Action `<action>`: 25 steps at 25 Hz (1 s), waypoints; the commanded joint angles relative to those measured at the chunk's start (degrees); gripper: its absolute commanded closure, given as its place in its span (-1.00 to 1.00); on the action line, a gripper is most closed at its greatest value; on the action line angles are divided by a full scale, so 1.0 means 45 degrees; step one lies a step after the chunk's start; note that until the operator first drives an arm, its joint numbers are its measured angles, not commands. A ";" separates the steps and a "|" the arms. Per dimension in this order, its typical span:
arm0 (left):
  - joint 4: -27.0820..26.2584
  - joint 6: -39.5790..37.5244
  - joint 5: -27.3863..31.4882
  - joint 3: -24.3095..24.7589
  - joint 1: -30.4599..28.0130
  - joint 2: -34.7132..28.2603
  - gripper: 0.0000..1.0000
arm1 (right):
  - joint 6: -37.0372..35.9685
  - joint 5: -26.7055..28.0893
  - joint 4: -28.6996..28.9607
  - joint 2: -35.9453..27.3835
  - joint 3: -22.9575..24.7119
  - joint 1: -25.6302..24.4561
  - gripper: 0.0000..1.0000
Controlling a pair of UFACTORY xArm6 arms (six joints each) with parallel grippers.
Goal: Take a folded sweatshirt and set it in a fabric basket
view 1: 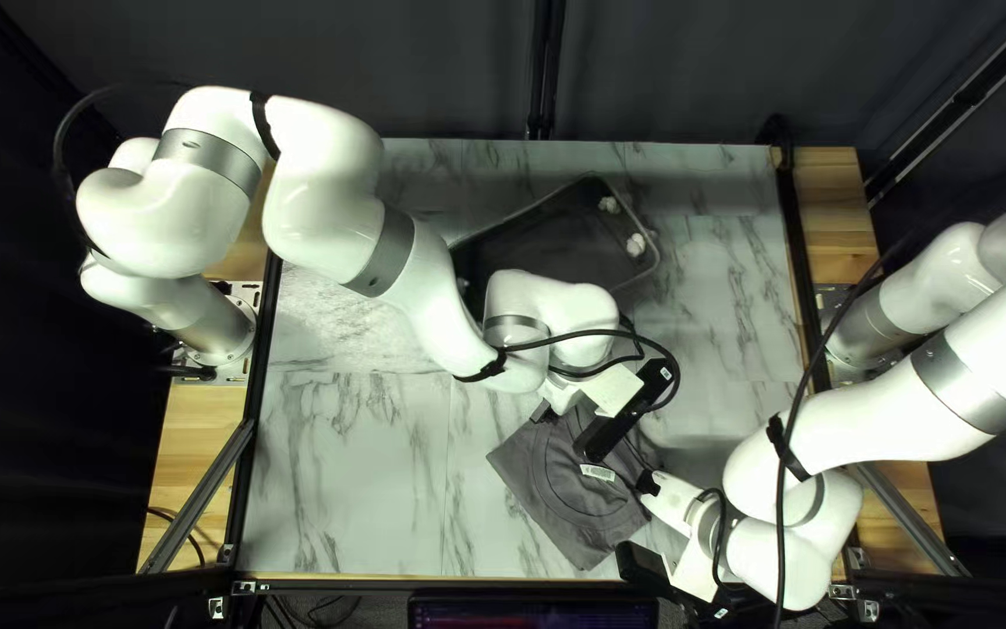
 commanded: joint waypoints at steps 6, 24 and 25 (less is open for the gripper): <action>-0.0400 -0.0038 -0.0111 -0.0299 0.0121 0.0539 -1.00 | -0.0011 0.0125 0.0029 0.0002 -0.0037 0.0068 1.00; -0.1897 0.1468 -0.0289 -0.0202 0.0338 0.0682 -1.00 | 0.0056 0.0249 0.0001 -0.0031 -0.0044 0.0147 1.00; -0.1977 0.1547 -0.0174 -0.0416 0.0357 0.0844 -1.00 | 0.0061 0.0252 -0.0003 -0.0028 -0.0046 0.0148 1.00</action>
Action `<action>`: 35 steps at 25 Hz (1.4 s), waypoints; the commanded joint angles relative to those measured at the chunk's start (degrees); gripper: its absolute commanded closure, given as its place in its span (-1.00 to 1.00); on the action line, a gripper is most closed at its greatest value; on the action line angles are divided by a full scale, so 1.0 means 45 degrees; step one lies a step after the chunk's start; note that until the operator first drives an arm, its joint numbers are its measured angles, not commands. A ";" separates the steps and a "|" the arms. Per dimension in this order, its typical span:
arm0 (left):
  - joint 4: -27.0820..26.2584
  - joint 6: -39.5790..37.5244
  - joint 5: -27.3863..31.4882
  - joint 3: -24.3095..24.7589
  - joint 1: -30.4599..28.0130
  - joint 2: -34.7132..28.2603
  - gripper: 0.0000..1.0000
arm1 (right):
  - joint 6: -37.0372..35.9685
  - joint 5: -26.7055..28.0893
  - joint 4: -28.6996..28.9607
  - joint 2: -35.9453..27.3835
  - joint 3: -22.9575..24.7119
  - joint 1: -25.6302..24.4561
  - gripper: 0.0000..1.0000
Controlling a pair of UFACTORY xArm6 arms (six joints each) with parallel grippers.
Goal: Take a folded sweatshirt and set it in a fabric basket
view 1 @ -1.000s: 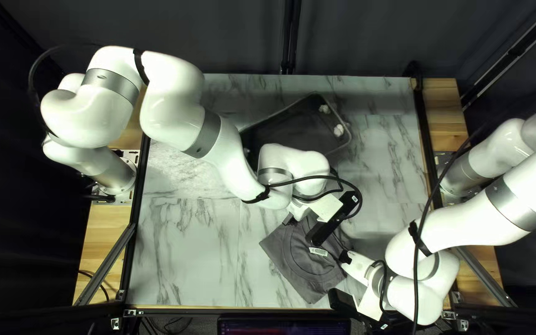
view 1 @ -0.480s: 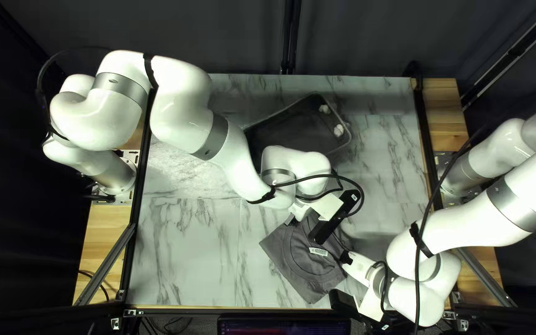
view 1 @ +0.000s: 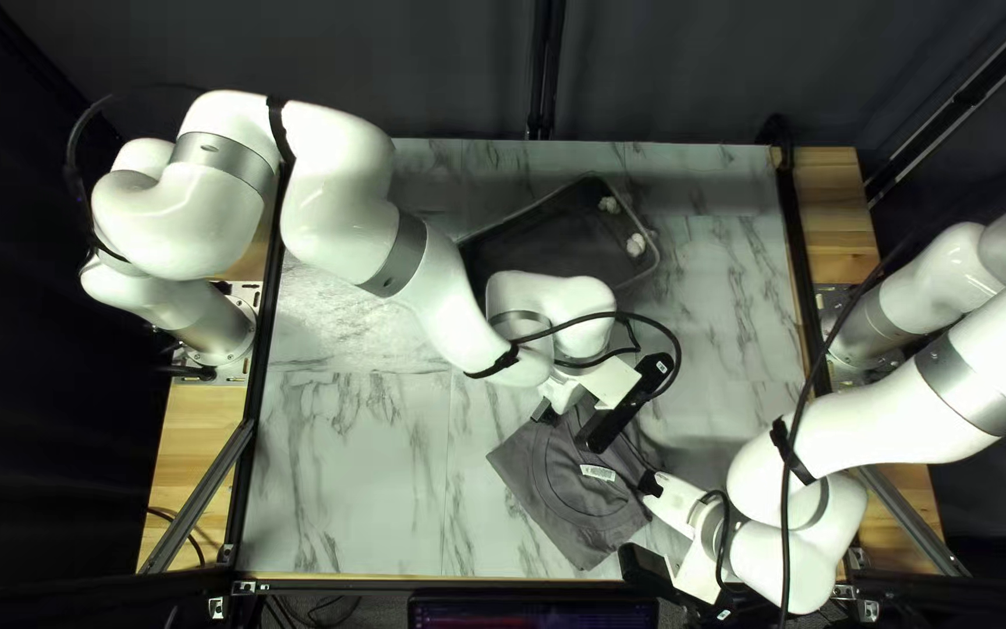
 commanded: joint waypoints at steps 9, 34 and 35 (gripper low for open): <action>-0.0694 0.0698 0.0774 -0.1235 0.0164 0.0932 -1.00 | 0.0028 0.0088 -0.0024 -0.0060 0.0015 0.0040 1.00; -0.1653 0.2080 0.0293 0.1609 -0.0195 -0.2303 1.00 | 0.0248 0.0903 -0.0457 -0.2049 0.1265 0.0087 1.00; -0.1687 0.2131 0.0201 0.1931 -0.0205 -0.2655 1.00 | 0.0180 0.1024 -0.0505 -0.2308 0.1374 0.0053 1.00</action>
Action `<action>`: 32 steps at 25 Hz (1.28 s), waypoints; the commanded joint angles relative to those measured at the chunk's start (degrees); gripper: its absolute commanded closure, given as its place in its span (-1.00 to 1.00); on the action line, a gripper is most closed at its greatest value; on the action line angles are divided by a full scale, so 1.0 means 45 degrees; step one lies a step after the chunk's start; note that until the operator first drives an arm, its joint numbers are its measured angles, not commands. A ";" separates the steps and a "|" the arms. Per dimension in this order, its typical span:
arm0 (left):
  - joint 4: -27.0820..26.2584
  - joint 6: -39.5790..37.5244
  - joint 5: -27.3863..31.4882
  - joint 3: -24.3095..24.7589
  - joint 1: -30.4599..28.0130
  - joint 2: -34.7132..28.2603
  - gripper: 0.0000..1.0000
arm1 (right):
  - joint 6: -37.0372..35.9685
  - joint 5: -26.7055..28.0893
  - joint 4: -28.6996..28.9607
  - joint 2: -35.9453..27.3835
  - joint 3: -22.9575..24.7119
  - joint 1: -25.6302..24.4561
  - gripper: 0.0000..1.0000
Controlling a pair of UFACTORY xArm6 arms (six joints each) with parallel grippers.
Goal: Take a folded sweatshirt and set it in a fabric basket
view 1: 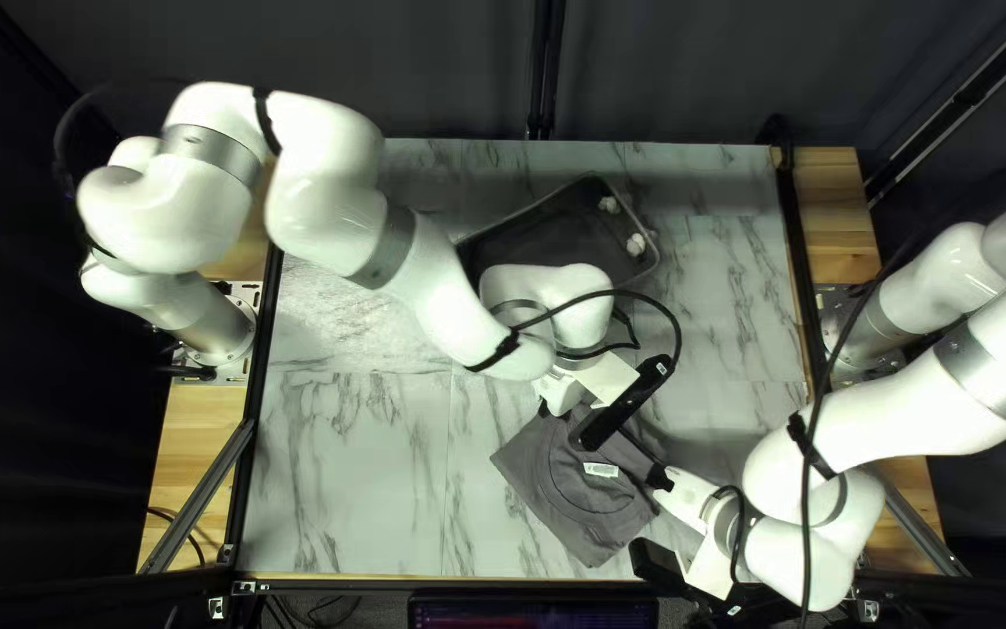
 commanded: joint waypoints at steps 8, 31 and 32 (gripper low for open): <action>0.0102 -0.0043 0.0071 0.1453 -0.0072 -0.2405 1.00 | -0.1155 0.1157 -0.0830 -0.2436 0.0688 -0.0657 1.00; 0.0097 0.2129 0.1247 0.4904 0.2498 -0.7144 1.00 | -0.6171 0.2288 -0.1171 -0.4800 0.0119 -0.4440 1.00; 0.0152 0.2181 0.1368 0.4908 0.2598 -0.7264 1.00 | -0.6369 0.2295 -0.1180 -0.4844 0.0063 -0.4607 1.00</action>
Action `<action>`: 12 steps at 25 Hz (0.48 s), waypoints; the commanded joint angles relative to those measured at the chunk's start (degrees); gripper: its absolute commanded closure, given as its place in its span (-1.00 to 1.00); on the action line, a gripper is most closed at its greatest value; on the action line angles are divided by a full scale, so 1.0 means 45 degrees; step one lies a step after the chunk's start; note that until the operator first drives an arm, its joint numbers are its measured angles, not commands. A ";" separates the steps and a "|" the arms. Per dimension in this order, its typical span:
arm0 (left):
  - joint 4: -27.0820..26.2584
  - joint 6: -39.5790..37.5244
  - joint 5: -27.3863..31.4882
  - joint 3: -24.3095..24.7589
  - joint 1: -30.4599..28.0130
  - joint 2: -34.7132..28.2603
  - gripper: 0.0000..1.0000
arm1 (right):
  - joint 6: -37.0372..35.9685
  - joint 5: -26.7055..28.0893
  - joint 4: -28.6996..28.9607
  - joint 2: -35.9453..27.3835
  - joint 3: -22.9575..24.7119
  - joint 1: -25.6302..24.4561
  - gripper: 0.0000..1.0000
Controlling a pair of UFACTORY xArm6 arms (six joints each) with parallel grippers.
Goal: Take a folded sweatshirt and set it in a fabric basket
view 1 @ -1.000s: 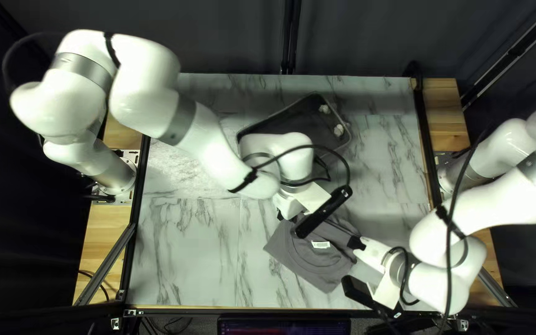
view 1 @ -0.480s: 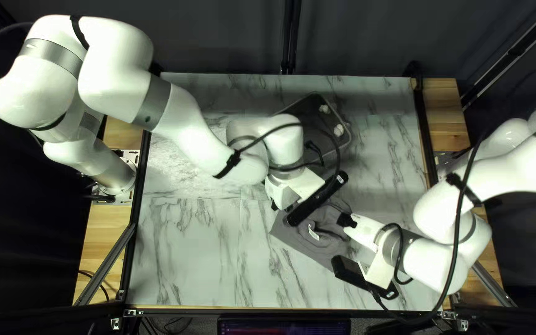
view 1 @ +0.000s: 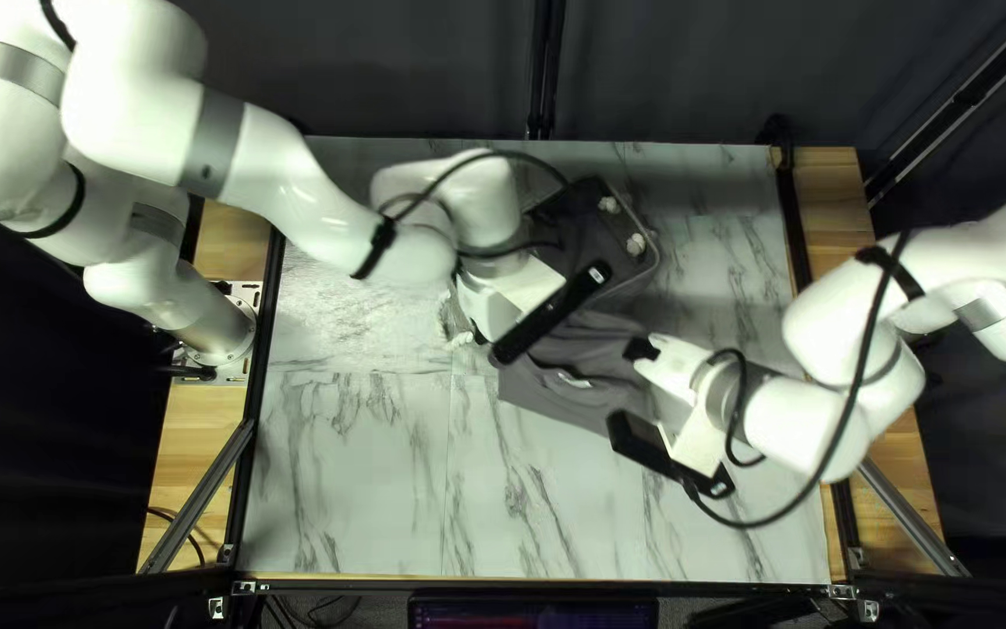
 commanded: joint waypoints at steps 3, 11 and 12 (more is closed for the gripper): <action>0.0342 0.0597 0.0945 0.0210 0.0953 -0.1034 1.00 | -0.1776 -0.0331 -0.0130 -0.0544 -0.0215 -0.1692 1.00; 0.0437 0.1554 0.1833 0.0180 0.2223 -0.1915 1.00 | -0.3780 -0.1170 -0.0289 -0.1168 -0.0241 -0.3958 1.00; 0.0439 0.1766 0.2000 0.0118 0.2462 -0.2025 1.00 | -0.4039 -0.1425 -0.0327 -0.1243 -0.0170 -0.4338 1.00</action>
